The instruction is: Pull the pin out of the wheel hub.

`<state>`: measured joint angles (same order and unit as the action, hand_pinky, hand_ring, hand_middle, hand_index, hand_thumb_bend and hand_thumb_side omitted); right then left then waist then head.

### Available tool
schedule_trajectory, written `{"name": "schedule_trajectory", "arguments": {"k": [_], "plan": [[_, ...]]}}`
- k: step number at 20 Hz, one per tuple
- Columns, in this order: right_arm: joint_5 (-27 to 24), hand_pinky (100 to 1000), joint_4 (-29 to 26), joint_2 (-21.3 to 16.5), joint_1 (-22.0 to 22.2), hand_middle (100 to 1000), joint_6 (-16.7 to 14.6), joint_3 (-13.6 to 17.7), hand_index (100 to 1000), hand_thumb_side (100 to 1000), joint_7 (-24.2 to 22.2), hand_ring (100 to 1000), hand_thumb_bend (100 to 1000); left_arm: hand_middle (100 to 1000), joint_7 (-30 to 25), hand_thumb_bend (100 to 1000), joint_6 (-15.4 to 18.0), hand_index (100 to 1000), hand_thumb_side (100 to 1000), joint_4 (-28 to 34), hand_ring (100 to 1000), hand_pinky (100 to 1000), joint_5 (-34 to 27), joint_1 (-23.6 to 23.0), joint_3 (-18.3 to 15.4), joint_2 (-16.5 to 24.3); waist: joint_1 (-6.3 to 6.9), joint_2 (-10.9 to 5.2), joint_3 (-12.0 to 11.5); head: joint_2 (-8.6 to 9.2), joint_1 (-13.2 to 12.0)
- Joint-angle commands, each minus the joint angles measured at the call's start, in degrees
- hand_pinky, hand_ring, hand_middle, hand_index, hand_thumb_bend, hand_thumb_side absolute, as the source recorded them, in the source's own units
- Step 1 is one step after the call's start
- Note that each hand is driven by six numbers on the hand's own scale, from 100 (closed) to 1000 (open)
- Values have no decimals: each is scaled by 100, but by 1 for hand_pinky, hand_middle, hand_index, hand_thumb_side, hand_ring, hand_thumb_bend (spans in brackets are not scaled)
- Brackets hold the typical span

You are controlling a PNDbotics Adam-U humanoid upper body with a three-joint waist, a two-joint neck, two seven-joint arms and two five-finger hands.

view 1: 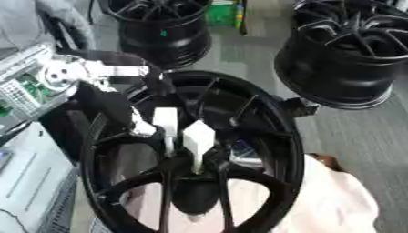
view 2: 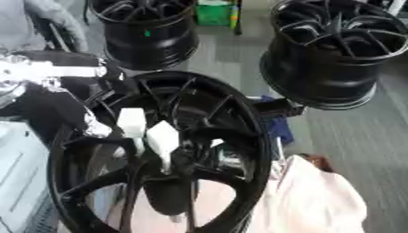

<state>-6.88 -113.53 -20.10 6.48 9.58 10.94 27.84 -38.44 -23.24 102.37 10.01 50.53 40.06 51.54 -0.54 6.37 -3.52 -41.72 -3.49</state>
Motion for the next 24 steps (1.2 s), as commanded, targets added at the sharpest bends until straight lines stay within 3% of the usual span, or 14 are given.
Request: {"name": "schedule_trajectory", "arguments": {"k": [1,11,24], "plan": [[-29,709,-106,-62,-50,728,-3,35,762,763,-2,694,100,746,7,478,39,864,371,-110,819,827,66,59,-52,24,-8,-48,13,47,-27],[-34,709,-106,-24,-35,727,25,46,761,764,44,694,100,668,69,431,145,825,384,-103,771,808,-166,44,-68,-4,-7,-47,17,50,-39],[-73,709,-106,15,-25,727,9,37,762,768,56,695,100,670,-121,433,136,824,358,-302,768,801,25,28,37,-184,-25,-47,22,65,-79]]}}
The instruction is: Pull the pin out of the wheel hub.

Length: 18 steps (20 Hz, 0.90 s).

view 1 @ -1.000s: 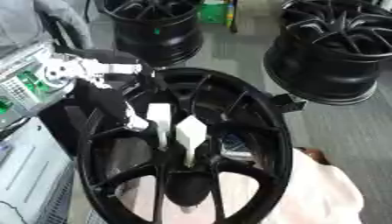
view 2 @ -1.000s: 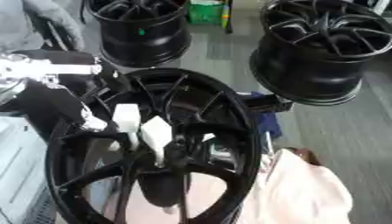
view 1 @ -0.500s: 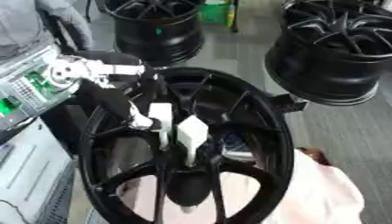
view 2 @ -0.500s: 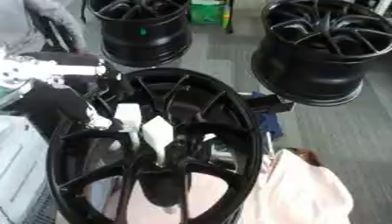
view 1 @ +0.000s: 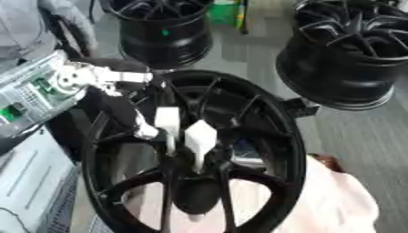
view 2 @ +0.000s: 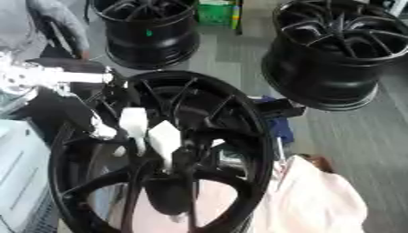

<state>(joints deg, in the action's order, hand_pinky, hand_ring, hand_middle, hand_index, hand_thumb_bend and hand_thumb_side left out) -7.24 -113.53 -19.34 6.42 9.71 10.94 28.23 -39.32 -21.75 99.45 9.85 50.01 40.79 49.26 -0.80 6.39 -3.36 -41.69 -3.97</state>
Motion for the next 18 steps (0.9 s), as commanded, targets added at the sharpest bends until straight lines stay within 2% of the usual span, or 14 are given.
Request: {"name": "schedule_trajectory", "arguments": {"k": [1,7,9,11,18], "plan": [[-39,710,-106,-58,-17,728,-4,36,762,768,16,695,100,665,-32,424,-20,821,353,-20,765,799,41,80,-33,25,0,-51,6,65,-34],[-43,710,-106,-41,-14,728,0,37,762,768,32,695,100,638,40,375,-76,805,373,-43,746,789,-41,90,-23,-52,0,-53,7,72,-45],[-46,710,-106,-33,-13,728,5,38,761,769,39,695,100,620,79,347,-97,791,362,-41,731,781,-74,84,-18,-62,1,-52,10,78,-50],[-54,710,-106,-23,-13,728,6,37,761,770,42,695,100,607,103,334,-115,778,314,-55,718,774,-78,69,-5,-74,1,-51,15,83,-54],[-91,709,-106,-5,-9,725,-7,37,761,772,49,693,100,619,-24,386,-68,789,298,-104,724,771,75,67,44,-145,-8,-47,12,88,-74]]}}
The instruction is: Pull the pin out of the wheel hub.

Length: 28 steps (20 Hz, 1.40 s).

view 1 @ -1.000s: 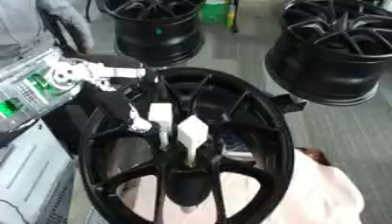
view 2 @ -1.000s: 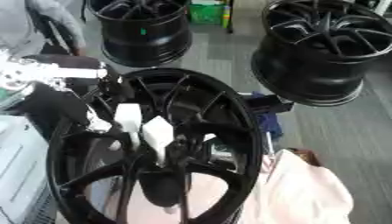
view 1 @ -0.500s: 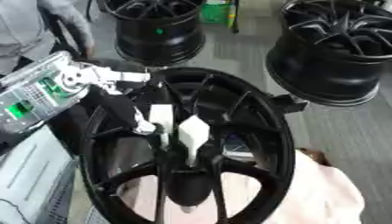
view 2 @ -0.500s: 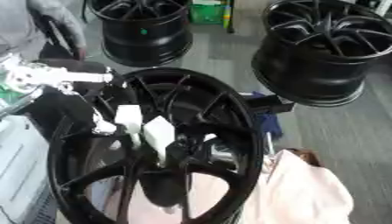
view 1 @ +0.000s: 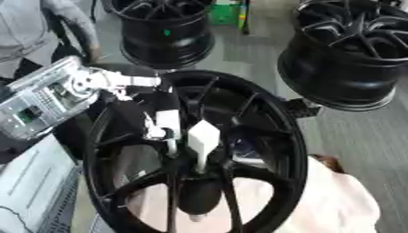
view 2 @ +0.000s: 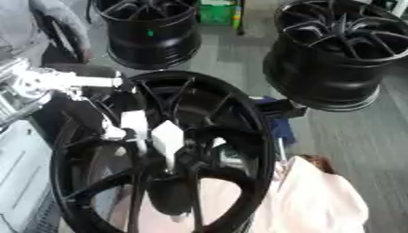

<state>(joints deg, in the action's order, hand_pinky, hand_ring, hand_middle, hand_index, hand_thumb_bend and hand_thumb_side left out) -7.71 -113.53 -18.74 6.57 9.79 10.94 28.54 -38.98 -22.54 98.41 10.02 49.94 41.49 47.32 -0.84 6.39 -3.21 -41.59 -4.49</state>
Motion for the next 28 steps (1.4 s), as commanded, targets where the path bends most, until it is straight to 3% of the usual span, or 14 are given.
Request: {"name": "schedule_trajectory", "arguments": {"k": [1,8,20,24,28], "plan": [[-45,709,-106,-63,-22,725,-17,37,761,772,18,692,100,621,-72,394,22,792,298,-6,726,771,74,72,-26,43,-5,-48,-4,78,-23],[-39,709,-106,-47,-15,723,-16,36,761,774,24,690,100,699,-228,485,74,865,358,5,768,780,198,54,-23,59,-6,-46,-19,80,-36],[-52,709,-106,-23,-13,722,-21,26,762,776,20,689,100,593,-97,352,-35,804,284,27,698,743,211,41,-43,44,-8,-41,-28,91,-58],[-59,710,-106,-8,-7,721,-22,22,761,779,23,688,100,576,-79,349,-80,798,309,4,685,736,234,30,-26,19,-9,-41,-19,108,-61],[-59,710,-106,13,3,721,-22,21,761,778,23,688,100,544,-73,327,-109,769,254,-26,659,721,267,43,-4,-32,-11,-41,-16,105,-69]]}}
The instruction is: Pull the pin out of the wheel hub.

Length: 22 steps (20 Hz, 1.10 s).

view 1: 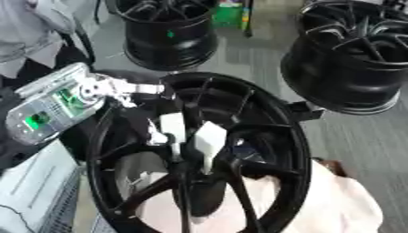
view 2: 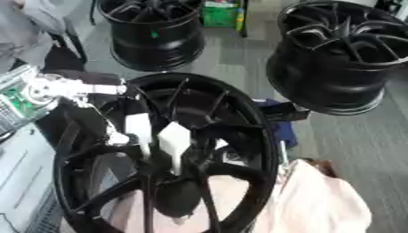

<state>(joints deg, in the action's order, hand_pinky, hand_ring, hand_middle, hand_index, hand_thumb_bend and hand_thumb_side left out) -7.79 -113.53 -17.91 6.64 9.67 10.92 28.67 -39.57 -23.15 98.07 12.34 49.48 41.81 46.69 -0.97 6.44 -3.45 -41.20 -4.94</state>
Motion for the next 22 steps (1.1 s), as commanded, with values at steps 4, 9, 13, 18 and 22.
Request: {"name": "schedule_trajectory", "arguments": {"k": [4,9,13,18,22], "plan": [[-50,710,-106,-76,-8,721,-32,24,761,776,18,688,100,523,-77,336,9,748,158,-21,638,710,125,91,-13,-2,-2,-43,10,71,-27],[-59,710,-106,-72,-10,721,-52,26,761,776,25,688,100,493,-190,315,100,718,100,-62,606,688,282,71,10,-55,-9,-40,15,68,-22],[-65,710,-106,-58,-6,721,-50,26,761,778,31,688,100,456,-141,247,111,675,100,-49,573,674,296,61,-14,-76,-13,-40,7,64,-21],[-67,711,-106,-33,7,721,-31,26,761,780,30,688,100,379,65,176,64,604,100,11,534,657,240,34,-76,-67,-15,-41,3,70,-13],[-67,711,-106,-16,13,721,-19,29,760,781,29,688,100,328,239,147,72,553,100,181,509,642,156,-22,-225,16,-12,-42,1,65,-5]]}}
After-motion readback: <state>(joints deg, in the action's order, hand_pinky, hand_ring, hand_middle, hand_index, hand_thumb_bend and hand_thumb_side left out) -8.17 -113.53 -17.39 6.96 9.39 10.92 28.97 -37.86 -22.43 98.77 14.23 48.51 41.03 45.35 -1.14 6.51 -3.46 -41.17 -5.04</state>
